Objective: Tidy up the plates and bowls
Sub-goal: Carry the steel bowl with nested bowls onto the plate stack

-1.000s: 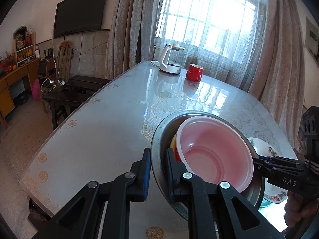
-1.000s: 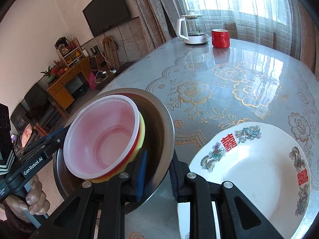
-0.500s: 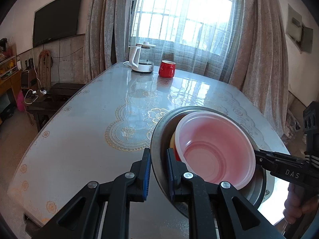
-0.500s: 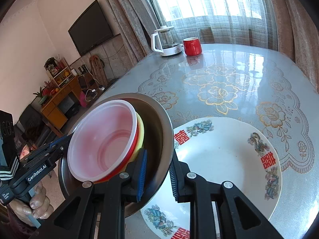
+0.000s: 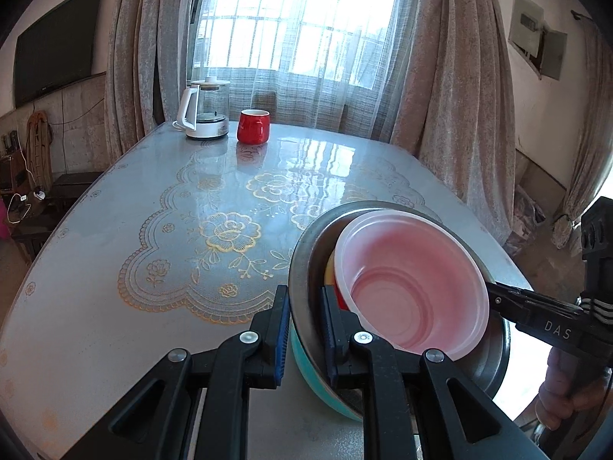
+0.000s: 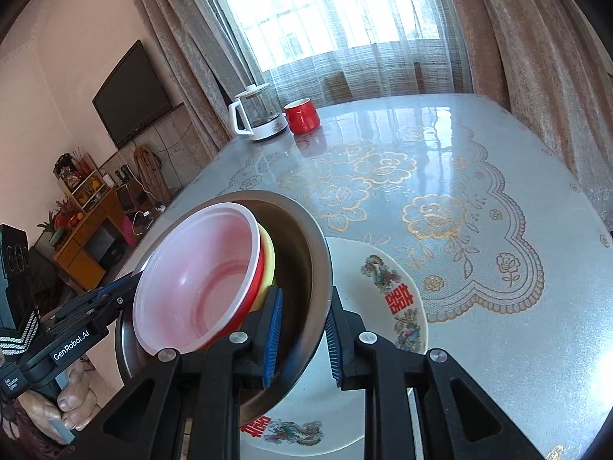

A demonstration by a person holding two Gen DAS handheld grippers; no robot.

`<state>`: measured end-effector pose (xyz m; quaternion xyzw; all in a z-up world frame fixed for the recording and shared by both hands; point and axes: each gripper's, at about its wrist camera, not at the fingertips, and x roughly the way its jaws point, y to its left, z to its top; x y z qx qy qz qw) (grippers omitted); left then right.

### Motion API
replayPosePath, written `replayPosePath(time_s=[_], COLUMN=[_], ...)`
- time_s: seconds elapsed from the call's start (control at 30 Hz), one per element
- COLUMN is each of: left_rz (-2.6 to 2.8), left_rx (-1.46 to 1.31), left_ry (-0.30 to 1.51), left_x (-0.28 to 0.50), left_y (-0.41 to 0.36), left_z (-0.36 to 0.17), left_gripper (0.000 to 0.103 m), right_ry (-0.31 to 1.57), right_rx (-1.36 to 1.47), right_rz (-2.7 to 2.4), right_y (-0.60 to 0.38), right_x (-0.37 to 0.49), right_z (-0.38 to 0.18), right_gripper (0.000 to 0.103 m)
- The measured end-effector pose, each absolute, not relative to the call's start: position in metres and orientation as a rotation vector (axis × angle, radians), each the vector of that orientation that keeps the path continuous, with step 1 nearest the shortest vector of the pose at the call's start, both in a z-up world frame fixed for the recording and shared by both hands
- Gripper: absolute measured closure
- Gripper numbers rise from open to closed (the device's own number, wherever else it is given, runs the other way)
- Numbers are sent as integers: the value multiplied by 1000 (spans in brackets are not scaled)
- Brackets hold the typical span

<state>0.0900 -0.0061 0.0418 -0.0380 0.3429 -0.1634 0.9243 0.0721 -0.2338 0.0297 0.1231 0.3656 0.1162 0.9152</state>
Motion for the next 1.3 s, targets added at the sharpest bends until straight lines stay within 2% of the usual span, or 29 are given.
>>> replayPosePath(time_s=[0.5, 0.77, 1.3], left_rz=[-381, -376, -338], left_rx=[-29, -11, -6], left_ry=[834, 833, 844], left_x=[109, 109, 107], left_y=[-40, -42, -45], left_z=[0, 0, 1], left_gripper=[86, 86, 85], right_ry=[835, 839, 847], right_rx=[271, 287, 305], right_rz=[135, 145, 141], right_y=[-262, -266, -264], right_x=[78, 79, 81], right_z=[-7, -13, -13], right_gripper=[81, 85, 85])
